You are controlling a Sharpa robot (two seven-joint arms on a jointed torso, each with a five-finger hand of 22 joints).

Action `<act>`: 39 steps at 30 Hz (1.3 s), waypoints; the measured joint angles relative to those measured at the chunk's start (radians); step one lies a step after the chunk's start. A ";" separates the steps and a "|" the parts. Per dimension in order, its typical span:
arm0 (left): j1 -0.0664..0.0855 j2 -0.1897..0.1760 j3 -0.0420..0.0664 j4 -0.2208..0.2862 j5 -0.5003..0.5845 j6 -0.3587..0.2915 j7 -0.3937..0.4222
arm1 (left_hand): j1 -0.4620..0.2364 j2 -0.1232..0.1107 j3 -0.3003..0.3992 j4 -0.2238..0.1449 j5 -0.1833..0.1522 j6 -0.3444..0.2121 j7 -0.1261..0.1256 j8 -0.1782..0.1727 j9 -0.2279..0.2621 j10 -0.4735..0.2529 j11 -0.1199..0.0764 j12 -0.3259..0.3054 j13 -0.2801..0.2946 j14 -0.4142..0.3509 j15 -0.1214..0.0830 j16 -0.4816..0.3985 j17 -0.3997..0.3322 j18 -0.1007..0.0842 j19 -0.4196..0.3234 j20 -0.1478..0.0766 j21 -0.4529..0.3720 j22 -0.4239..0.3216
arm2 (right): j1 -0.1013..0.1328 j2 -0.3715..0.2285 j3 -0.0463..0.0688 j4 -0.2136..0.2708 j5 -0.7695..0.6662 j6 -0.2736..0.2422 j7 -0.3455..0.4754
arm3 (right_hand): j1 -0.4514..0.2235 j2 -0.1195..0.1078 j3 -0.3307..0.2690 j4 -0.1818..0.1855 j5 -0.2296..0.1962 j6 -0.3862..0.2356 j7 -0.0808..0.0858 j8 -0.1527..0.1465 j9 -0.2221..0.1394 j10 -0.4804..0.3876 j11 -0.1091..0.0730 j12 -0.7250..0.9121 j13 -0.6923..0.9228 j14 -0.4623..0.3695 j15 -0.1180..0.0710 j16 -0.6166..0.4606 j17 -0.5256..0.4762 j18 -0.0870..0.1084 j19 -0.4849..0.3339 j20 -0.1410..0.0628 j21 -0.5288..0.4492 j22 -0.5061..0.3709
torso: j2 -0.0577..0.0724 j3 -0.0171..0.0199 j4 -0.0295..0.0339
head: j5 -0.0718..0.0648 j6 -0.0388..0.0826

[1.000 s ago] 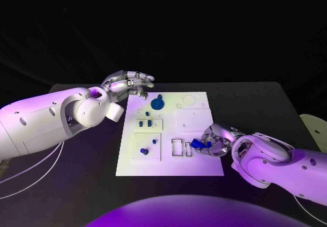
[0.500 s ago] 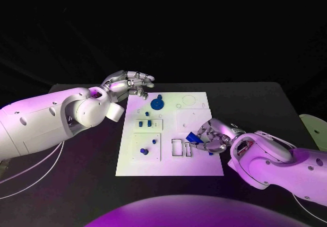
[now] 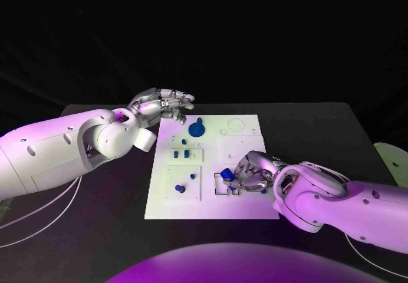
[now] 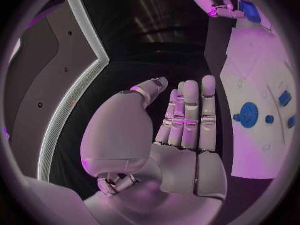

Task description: Assemble the parts on the task board

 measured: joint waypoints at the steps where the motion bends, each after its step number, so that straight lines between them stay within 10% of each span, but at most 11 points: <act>1: 0.000 0.000 0.000 0.000 0.000 0.000 0.000 | 0.000 0.000 0.000 0.000 0.000 0.000 0.000 0.000 0.000 0.000 0.000 0.000 0.000 0.000 0.000 0.000 0.000 0.000 0.000 0.000 0.000 0.000 | 0.000 0.006 0.000 -0.005 0.004 0.007 -0.001 | -0.005 0.000 -0.003 0.003 -0.002 0.006 -0.003 -0.003 0.000 0.000 0.000 0.000 0.000 0.000 0.000 0.000 0.000 0.000 0.000 0.000 0.000 0.000 | 0.000 0.0000 0.0001 | 0.000 0.000; 19: 0.000 0.000 0.000 0.001 0.000 0.002 -0.002 | 0.000 0.000 0.000 0.000 0.000 0.000 0.000 0.003 0.000 0.000 0.000 0.000 0.000 0.000 0.000 0.000 0.000 0.000 0.000 0.000 0.000 0.000 | -0.001 0.050 0.000 -0.039 0.026 0.053 -0.011 | -0.052 -0.001 -0.032 0.003 -0.024 0.046 -0.040 -0.008 0.001 0.000 0.000 0.005 0.000 0.000 0.000 0.000 0.000 0.000 0.000 -0.001 0.000 0.000 | 0.002 0.0025 -0.0013 | 0.007 0.000; 24: 0.000 0.000 0.000 0.001 0.000 0.003 -0.003 | 0.000 0.000 0.000 0.000 0.000 0.000 0.000 0.005 0.000 0.000 0.000 0.000 0.000 0.000 0.000 0.000 0.000 0.000 0.000 0.000 0.000 0.000 | -0.001 0.061 0.000 -0.050 0.020 0.053 -0.012 | -0.084 0.000 -0.147 0.005 -0.095 0.063 -0.057 -0.005 0.014 0.004 -0.004 0.005 0.000 0.004 -0.004 0.000 0.000 0.000 0.000 -0.007 0.000 0.000 | 0.002 0.0025 -0.0012 | 0.006 0.000; 32: 0.000 0.000 0.000 0.001 0.000 0.005 -0.005 | 0.000 0.000 0.000 0.000 0.000 0.000 0.000 0.005 0.000 0.000 0.000 0.000 0.000 0.000 0.000 0.000 -0.001 0.000 0.000 0.000 0.000 0.000 | -0.001 0.073 0.000 -0.057 0.004 0.052 -0.013 | -0.128 0.032 -0.374 0.006 -0.082 0.057 -0.051 -0.005 0.027 0.004 -0.004 -0.007 0.000 0.004 -0.004 0.000 0.000 0.000 0.000 -0.007 0.000 0.000 | 0.002 0.0020 -0.0008 | 0.005 0.000; 39: 0.000 0.000 0.000 0.001 0.000 0.006 -0.007 | 0.004 0.004 0.000 0.000 0.004 -0.004 0.004 0.005 0.001 0.000 0.000 0.000 0.001 0.000 0.000 0.000 -0.001 0.000 0.004 -0.004 0.000 -0.001 | -0.001 0.071 0.000 -0.049 -0.008 0.052 -0.012 | -0.131 0.034 -0.415 0.007 -0.077 0.057 -0.050 -0.005 0.030 0.004 -0.004 -0.012 0.000 0.004 -0.004 0.000 0.000 0.000 0.000 -0.007 -0.004 0.000 | 0.001 0.0020 -0.0018 | 0.006 0.000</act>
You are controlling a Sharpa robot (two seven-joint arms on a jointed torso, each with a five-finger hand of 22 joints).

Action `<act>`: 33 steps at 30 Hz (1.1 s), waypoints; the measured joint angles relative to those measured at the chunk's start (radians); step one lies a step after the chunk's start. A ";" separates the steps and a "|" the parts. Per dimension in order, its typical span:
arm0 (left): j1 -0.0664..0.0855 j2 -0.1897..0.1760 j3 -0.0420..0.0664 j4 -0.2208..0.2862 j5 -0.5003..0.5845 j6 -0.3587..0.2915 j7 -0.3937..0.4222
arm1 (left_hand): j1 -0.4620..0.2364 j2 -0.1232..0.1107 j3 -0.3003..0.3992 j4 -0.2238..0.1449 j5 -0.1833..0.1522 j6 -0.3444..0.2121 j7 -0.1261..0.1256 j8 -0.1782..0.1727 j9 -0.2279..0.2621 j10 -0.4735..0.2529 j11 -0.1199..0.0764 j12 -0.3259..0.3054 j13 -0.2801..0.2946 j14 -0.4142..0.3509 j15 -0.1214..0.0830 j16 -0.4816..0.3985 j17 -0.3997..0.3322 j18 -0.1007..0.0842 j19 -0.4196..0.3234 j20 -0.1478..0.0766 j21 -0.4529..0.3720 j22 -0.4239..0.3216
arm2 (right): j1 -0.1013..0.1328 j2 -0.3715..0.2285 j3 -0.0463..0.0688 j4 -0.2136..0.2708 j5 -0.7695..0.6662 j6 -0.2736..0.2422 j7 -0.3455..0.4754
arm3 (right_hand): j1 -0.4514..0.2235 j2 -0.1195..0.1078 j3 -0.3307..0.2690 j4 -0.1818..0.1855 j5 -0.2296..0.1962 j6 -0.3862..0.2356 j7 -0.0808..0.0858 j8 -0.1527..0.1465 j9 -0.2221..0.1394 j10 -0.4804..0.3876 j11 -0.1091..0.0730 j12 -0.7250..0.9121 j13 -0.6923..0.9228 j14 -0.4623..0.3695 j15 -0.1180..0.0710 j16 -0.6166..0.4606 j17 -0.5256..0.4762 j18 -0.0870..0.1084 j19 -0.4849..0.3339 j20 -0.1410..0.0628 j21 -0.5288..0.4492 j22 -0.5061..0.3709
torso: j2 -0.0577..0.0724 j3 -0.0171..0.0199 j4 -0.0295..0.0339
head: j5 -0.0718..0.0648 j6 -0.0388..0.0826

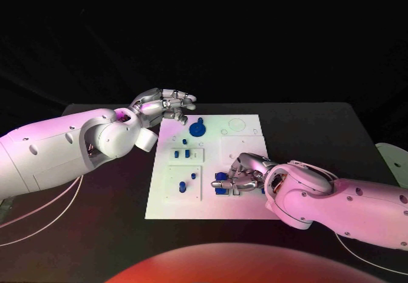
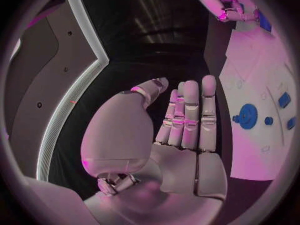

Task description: Assemble the parts on the task board

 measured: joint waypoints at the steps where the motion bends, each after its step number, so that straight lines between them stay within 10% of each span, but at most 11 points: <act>1: 0.000 0.000 0.000 0.000 0.000 0.000 0.000 | 0.000 0.000 0.000 0.000 0.000 0.000 0.000 0.000 0.000 0.000 0.000 0.000 0.000 0.000 0.000 0.000 0.000 0.000 0.000 0.000 0.000 0.000 | 0.000 -0.002 0.000 0.003 -0.001 0.000 0.000 | -0.001 0.002 0.000 0.000 0.008 0.000 0.000 0.000 0.001 0.000 0.000 0.000 0.000 0.000 0.000 0.000 0.000 0.000 0.000 0.000 0.000 0.000 | 0.000 0.0000 -0.0001 | 0.000 0.000; 8: 0.000 -0.002 0.000 0.000 0.000 0.001 -0.001 | 0.000 0.000 0.000 0.000 0.000 0.000 0.000 0.000 0.000 0.000 0.000 0.000 0.000 0.000 0.000 0.000 0.000 0.000 0.000 0.000 0.000 0.000 | 0.000 -0.034 0.000 0.033 -0.010 0.001 0.004 | 0.100 0.027 0.000 0.000 0.093 -0.003 0.003 -0.003 0.008 0.000 0.000 -0.012 0.000 0.000 0.000 0.000 0.000 0.000 0.000 0.000 0.000 0.000 | -0.001 0.0002 -0.0007 | 0.001 0.000; 33: 0.000 -0.007 0.000 -0.001 0.000 0.002 -0.004 | 0.000 0.000 0.000 0.000 0.000 -0.004 -0.004 0.000 0.001 0.000 0.000 0.000 0.000 0.000 0.000 0.000 -0.001 0.000 0.004 0.004 -0.004 0.000 | 0.000 -0.058 0.000 0.042 -0.025 0.041 0.028 | 0.231 0.057 0.003 -0.003 0.082 -0.003 0.003 -0.008 0.011 0.000 0.000 0.004 0.000 0.000 0.000 0.004 0.000 0.000 0.000 0.000 0.013 0.001 | 0.001 0.0001 0.0012 | 0.004 0.000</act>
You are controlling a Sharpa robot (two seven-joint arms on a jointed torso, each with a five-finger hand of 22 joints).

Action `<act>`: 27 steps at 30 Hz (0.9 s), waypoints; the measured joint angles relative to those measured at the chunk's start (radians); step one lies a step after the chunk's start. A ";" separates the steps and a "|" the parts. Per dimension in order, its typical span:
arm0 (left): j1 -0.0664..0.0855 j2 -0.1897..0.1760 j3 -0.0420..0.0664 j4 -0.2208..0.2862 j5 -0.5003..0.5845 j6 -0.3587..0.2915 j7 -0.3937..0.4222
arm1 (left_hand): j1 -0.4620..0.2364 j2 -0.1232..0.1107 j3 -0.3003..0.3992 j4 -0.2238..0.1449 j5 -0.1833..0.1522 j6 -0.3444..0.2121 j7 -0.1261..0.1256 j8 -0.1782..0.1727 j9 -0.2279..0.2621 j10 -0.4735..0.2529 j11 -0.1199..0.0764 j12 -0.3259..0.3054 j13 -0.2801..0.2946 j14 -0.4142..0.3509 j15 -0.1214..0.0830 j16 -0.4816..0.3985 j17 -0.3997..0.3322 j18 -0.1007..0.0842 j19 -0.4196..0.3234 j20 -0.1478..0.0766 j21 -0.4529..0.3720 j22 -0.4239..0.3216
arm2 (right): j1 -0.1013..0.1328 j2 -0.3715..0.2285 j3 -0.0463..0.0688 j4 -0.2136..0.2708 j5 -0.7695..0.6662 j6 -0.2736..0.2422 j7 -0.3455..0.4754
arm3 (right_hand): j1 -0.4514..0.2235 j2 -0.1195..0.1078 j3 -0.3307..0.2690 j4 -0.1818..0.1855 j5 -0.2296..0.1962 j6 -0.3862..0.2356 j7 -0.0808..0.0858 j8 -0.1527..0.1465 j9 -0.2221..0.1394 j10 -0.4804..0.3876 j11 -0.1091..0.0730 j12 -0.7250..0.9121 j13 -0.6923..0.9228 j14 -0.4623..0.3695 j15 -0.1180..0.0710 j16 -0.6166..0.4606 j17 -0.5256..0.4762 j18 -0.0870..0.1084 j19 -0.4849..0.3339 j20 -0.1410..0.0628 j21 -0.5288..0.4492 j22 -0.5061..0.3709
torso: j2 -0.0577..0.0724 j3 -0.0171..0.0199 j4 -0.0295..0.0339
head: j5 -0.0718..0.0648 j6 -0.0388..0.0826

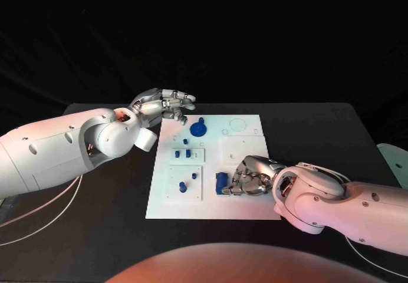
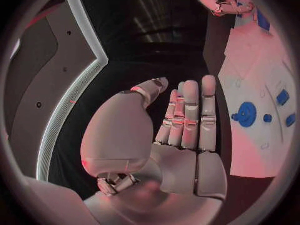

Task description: Assemble the parts on the task board

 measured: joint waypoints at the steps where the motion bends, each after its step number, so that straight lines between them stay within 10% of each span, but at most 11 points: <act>1: 0.000 0.000 0.000 0.000 0.000 0.000 0.000 | 0.000 0.000 0.000 0.000 0.000 0.000 0.000 0.000 0.000 0.000 0.000 0.000 0.000 0.000 0.000 0.000 0.000 0.000 0.000 0.000 0.000 0.000 | 0.000 0.002 0.000 -0.003 0.000 0.000 0.000 | 0.003 0.003 0.000 0.000 0.000 0.000 0.000 0.000 0.000 0.000 0.000 0.000 0.000 0.000 0.000 0.000 0.000 0.000 0.000 0.000 0.002 0.000 | 0.000 0.0000 0.0000 | 0.000 0.000; 27: 0.000 -0.002 -0.001 -0.002 0.000 0.002 -0.001 | -0.004 0.004 0.000 0.000 0.004 0.000 0.000 0.004 0.000 0.000 0.000 0.004 0.001 0.000 0.000 0.000 -0.001 0.000 0.000 0.000 0.000 0.000 | 0.000 -0.011 0.000 -0.011 -0.010 0.020 0.004 | 0.037 0.013 0.003 -0.003 0.014 0.000 0.000 -0.008 0.000 -0.004 -0.004 0.000 0.001 0.000 0.000 0.004 0.001 0.000 0.000 0.000 0.002 0.000 | -0.002 0.0003 -0.0014 | -0.003 0.000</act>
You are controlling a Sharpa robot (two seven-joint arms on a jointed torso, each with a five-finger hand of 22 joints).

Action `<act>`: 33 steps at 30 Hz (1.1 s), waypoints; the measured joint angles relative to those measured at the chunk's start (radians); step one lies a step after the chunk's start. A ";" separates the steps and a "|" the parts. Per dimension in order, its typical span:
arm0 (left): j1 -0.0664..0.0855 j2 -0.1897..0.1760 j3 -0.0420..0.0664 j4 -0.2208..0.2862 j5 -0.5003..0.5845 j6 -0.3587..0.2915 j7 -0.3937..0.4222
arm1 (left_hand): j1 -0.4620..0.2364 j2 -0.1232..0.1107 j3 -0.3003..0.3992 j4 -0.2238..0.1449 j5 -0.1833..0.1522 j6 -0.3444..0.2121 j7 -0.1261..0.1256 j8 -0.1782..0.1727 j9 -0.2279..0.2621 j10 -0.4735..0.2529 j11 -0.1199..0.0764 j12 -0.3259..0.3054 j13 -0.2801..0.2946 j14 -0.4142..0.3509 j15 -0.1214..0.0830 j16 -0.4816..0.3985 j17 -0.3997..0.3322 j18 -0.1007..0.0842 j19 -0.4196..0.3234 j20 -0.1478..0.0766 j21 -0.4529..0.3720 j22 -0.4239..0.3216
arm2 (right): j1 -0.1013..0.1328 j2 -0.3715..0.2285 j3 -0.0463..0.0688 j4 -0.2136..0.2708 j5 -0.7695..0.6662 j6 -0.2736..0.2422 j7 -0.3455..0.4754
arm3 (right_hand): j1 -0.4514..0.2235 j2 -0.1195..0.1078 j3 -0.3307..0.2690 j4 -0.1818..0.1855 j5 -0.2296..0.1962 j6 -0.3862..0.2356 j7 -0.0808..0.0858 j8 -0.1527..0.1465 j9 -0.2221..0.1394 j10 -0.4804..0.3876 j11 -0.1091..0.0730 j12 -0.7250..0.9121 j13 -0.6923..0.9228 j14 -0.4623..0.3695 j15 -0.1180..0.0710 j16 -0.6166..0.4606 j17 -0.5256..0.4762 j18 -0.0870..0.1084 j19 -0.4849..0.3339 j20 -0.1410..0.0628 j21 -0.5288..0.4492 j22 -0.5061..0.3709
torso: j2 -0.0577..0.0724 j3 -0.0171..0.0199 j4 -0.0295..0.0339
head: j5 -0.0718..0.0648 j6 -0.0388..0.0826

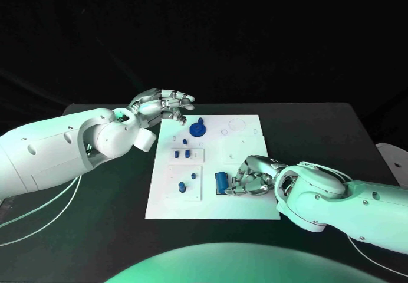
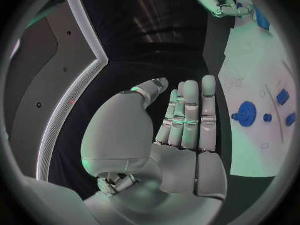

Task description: Assemble the parts on the task board

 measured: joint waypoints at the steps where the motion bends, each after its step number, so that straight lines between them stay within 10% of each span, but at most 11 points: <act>1: 0.000 0.000 0.000 0.000 0.000 0.000 0.000 | 0.000 0.000 0.000 0.000 0.000 0.000 0.000 0.000 0.000 0.000 0.000 0.000 0.000 0.000 0.000 0.000 0.000 0.000 0.000 0.000 0.000 0.000 | 0.000 0.001 0.000 0.000 0.000 0.001 0.000 | 0.000 0.000 0.000 0.000 0.000 0.000 0.000 0.000 0.000 0.000 0.000 0.000 0.000 0.000 0.000 0.000 0.000 0.000 0.000 0.000 0.000 0.000 | 0.000 0.0001 0.0002 | 0.000 0.000; 15: 0.000 -0.001 -0.001 0.000 0.000 0.000 0.001 | 0.000 0.000 0.000 0.000 0.000 0.000 0.000 0.000 0.001 0.000 0.000 0.000 0.000 0.000 0.000 0.000 0.000 0.000 0.000 0.000 0.000 0.000 | 0.000 0.010 0.000 0.000 0.010 0.010 0.010 | -0.024 -0.013 -0.043 0.002 -0.078 0.007 0.000 0.000 0.003 0.000 0.000 0.000 0.000 0.000 0.000 0.000 0.000 0.000 0.000 0.000 0.000 0.000 | 0.002 -0.0014 0.0006 | 0.001 0.000; 33: 0.000 -0.006 -0.002 0.001 0.000 -0.001 0.001 | 0.000 0.000 0.000 0.000 0.000 0.000 0.000 0.001 0.001 0.000 0.000 -0.001 0.000 0.000 0.000 0.000 0.000 0.000 0.000 0.000 0.000 0.000 | 0.012 -0.061 0.000 0.020 0.023 -0.053 0.018 | 0.064 0.009 -0.043 0.001 -0.021 -0.052 0.016 -0.017 0.035 0.004 0.004 -0.032 0.000 0.000 0.000 0.000 0.000 0.000 0.000 0.000 -0.036 0.000 | -0.001 -0.0005 -0.0031 | -0.005 0.000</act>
